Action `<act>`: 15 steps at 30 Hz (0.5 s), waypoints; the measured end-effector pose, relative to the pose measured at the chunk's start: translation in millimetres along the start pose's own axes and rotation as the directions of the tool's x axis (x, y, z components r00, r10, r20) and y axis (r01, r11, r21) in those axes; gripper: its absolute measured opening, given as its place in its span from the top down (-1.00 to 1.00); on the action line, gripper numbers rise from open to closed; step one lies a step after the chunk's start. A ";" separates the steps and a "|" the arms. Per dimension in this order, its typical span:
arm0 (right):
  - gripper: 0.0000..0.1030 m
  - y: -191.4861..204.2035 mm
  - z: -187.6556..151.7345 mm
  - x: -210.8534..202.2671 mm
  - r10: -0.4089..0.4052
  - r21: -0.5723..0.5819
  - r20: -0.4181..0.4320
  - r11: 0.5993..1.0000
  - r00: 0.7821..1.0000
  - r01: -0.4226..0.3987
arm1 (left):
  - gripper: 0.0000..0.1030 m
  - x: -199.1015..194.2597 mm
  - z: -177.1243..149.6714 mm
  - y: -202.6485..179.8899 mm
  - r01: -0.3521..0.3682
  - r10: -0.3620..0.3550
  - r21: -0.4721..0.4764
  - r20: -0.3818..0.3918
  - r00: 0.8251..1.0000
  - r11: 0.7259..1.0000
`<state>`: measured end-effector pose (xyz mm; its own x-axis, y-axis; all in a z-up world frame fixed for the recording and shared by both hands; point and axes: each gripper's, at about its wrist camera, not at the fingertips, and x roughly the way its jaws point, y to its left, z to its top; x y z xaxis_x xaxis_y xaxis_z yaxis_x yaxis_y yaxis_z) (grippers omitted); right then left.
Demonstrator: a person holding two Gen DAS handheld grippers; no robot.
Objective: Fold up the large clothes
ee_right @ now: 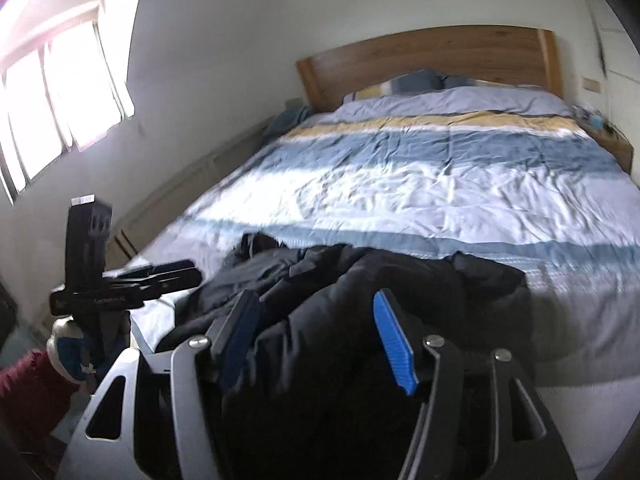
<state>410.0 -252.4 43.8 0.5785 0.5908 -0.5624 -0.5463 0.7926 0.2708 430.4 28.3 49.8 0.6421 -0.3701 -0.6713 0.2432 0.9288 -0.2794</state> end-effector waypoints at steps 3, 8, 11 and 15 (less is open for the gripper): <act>-0.15 2.3 -18.7 15.8 -0.007 -0.036 -0.058 0.999 0.998 0.005 | -0.47 19.3 -22.1 -6.5 -0.013 0.015 0.033 -0.043 0.999 0.999; -0.16 -14.6 -79.1 35.8 -0.061 -0.072 -0.155 0.996 0.986 0.050 | -0.54 38.8 -63.9 0.7 -0.066 0.072 0.089 -0.066 0.995 0.994; -0.16 -24.4 -106.3 39.7 -0.069 -0.053 -0.144 0.997 0.987 0.062 | -0.59 49.5 -72.2 9.1 -0.054 0.060 0.071 -0.087 0.994 0.996; -0.16 -21.9 -113.7 43.6 -0.096 -0.046 -0.143 0.995 0.985 0.090 | -0.60 60.0 -78.5 7.6 -0.091 0.101 0.094 -0.108 0.989 0.991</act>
<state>378.3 -261.2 -75.5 0.5352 0.4846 -0.6919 -0.5191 0.8349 0.1831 413.7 11.9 -46.6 0.5815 -0.2741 -0.7660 0.2512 0.9560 -0.1515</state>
